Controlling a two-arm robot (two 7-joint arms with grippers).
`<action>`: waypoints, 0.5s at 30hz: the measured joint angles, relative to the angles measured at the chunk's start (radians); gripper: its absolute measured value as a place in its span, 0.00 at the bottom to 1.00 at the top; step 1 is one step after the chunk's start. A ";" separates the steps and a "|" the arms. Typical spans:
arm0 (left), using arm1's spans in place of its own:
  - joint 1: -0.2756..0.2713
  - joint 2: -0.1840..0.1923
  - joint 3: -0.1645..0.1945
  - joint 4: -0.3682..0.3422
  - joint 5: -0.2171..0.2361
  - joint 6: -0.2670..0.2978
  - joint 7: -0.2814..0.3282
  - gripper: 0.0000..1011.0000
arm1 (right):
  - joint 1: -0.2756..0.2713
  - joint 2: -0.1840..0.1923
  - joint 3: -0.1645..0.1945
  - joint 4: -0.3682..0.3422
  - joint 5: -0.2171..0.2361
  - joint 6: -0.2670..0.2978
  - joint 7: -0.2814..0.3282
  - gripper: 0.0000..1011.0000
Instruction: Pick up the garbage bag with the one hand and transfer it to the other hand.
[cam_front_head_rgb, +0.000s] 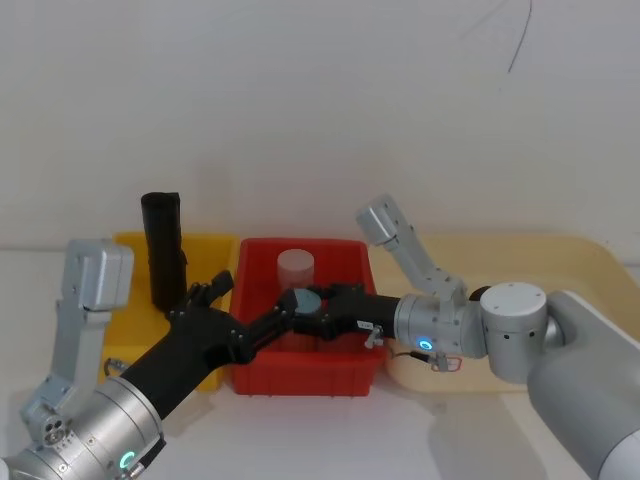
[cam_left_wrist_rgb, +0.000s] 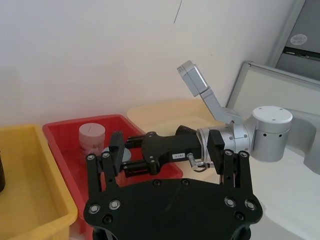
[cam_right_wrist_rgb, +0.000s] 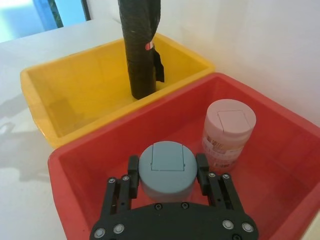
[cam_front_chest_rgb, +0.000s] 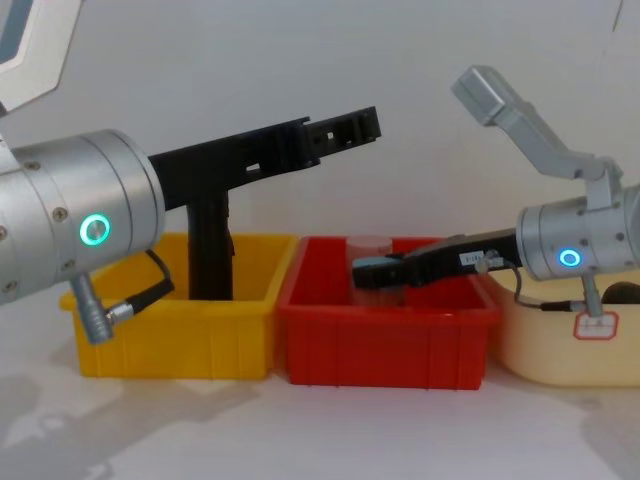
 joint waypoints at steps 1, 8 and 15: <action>0.000 0.000 0.000 0.000 0.000 0.000 0.000 0.99 | -0.002 0.001 0.001 -0.003 0.000 0.000 -0.001 0.65; 0.000 0.000 0.000 0.000 0.000 0.000 0.000 0.99 | -0.020 0.019 0.018 -0.055 0.001 0.005 -0.018 0.64; 0.000 0.000 0.000 0.000 0.000 0.000 0.000 0.99 | -0.056 0.056 0.061 -0.163 0.027 0.011 -0.052 0.64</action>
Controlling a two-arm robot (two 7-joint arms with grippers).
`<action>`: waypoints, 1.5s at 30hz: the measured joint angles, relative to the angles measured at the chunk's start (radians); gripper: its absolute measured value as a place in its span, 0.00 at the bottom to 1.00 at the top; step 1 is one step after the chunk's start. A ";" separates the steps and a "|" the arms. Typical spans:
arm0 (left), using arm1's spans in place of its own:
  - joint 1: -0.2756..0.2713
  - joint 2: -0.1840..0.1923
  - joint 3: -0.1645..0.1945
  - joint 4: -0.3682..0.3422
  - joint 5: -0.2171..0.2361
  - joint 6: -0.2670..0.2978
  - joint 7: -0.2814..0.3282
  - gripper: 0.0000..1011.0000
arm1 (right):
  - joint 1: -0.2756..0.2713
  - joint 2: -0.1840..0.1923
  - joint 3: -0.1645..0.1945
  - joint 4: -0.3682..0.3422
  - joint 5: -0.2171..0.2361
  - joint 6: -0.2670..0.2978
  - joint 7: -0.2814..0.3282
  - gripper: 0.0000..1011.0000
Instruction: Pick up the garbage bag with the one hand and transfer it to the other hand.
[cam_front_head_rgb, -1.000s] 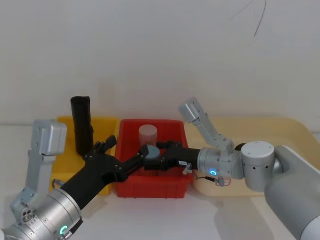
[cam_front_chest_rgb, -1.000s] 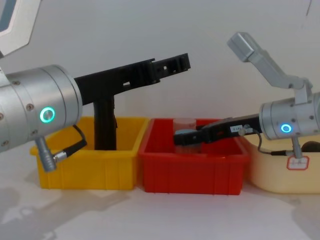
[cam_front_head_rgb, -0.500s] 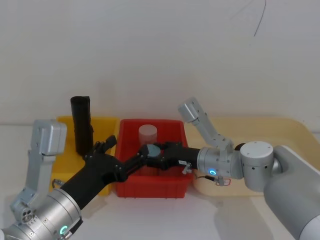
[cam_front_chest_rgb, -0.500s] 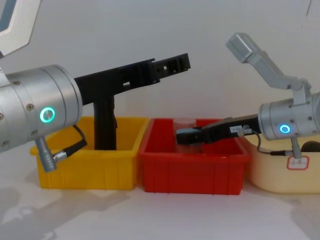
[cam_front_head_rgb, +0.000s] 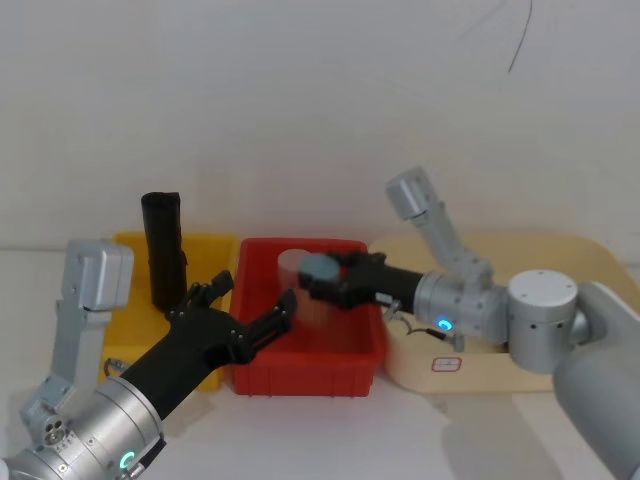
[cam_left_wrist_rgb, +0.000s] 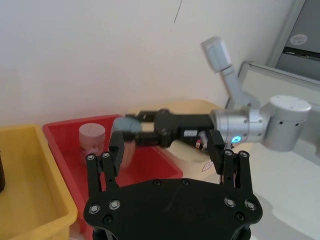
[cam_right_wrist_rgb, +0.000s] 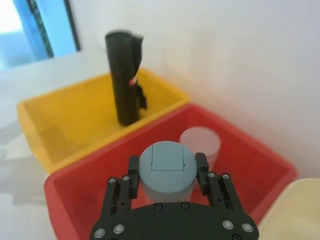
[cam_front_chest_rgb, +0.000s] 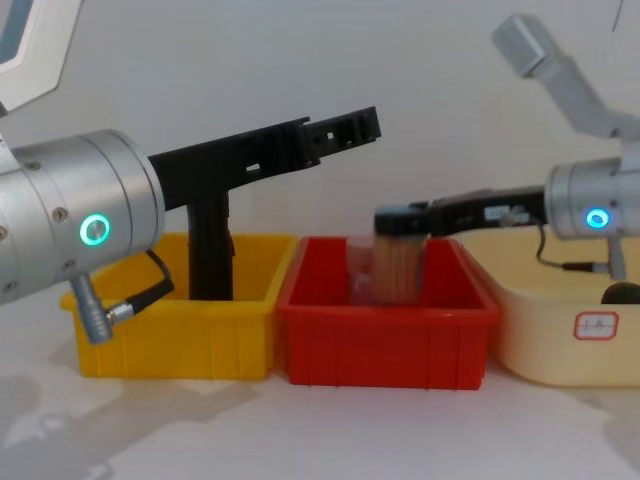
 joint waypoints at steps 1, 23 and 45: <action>0.000 0.000 0.000 0.000 0.000 0.000 0.000 0.99 | -0.004 0.005 0.005 -0.012 0.004 0.001 -0.007 0.64; 0.000 0.000 0.000 0.000 0.000 0.000 0.000 0.99 | -0.197 0.201 0.178 -0.378 0.057 0.077 -0.198 0.64; 0.000 0.000 0.000 0.000 0.000 0.000 0.000 0.99 | -0.341 0.291 0.209 -0.512 0.048 0.129 -0.231 0.99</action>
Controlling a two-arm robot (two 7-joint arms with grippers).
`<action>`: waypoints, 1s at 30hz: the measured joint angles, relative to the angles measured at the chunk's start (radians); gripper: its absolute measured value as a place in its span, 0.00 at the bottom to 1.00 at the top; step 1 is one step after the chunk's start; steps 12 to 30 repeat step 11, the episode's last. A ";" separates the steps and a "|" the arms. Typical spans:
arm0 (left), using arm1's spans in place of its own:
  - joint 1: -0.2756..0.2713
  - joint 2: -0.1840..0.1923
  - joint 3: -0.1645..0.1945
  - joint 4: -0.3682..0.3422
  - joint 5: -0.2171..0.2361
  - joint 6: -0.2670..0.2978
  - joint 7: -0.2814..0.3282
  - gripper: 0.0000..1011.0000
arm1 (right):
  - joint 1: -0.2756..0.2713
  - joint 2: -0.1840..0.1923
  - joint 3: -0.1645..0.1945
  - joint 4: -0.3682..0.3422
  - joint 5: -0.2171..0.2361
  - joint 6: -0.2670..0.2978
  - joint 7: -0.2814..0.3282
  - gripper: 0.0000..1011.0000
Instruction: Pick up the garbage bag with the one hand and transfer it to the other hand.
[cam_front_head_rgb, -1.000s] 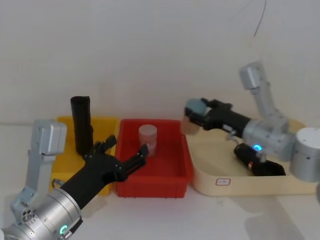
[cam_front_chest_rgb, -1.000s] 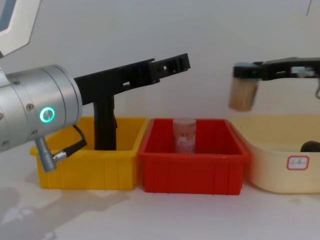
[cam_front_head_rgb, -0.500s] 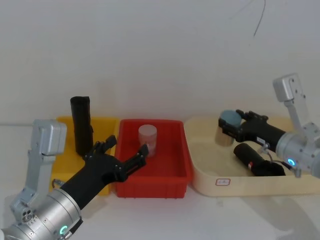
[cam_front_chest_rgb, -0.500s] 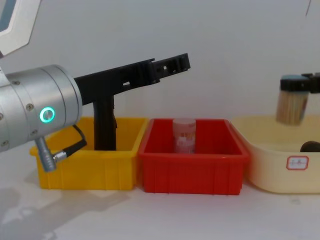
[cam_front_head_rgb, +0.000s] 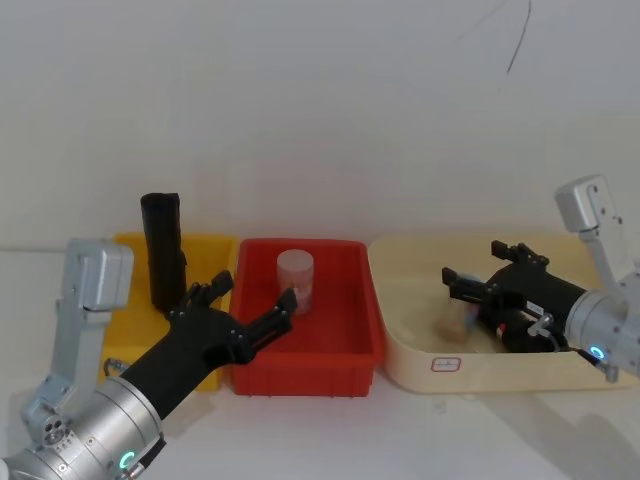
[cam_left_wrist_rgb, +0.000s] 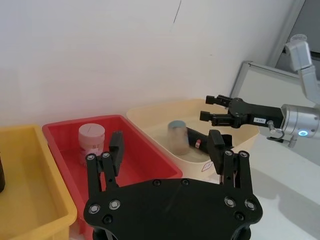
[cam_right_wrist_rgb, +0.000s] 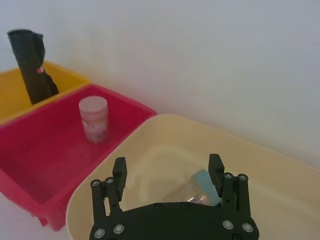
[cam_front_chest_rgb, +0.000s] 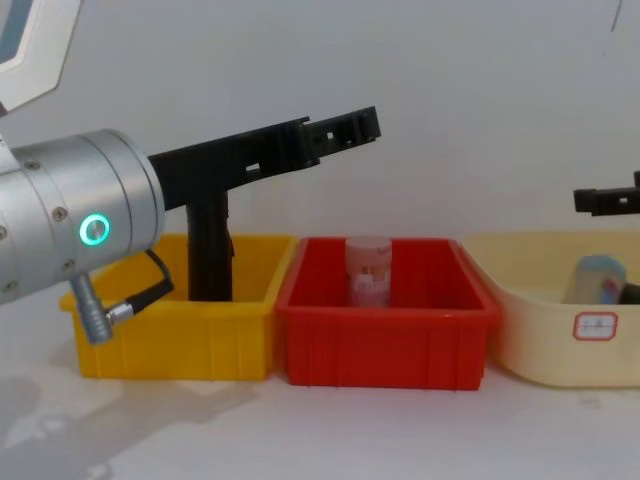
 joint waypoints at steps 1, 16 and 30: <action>0.000 0.000 0.000 0.000 0.000 0.000 0.000 0.99 | -0.009 0.000 0.007 -0.009 0.004 -0.010 -0.001 0.99; 0.000 0.000 0.000 0.000 0.000 0.000 0.000 0.99 | -0.069 -0.014 0.052 -0.076 0.057 -0.097 0.000 0.99; 0.000 0.000 0.000 0.000 0.000 0.000 0.000 0.99 | -0.069 -0.014 0.052 -0.076 0.057 -0.097 0.000 0.99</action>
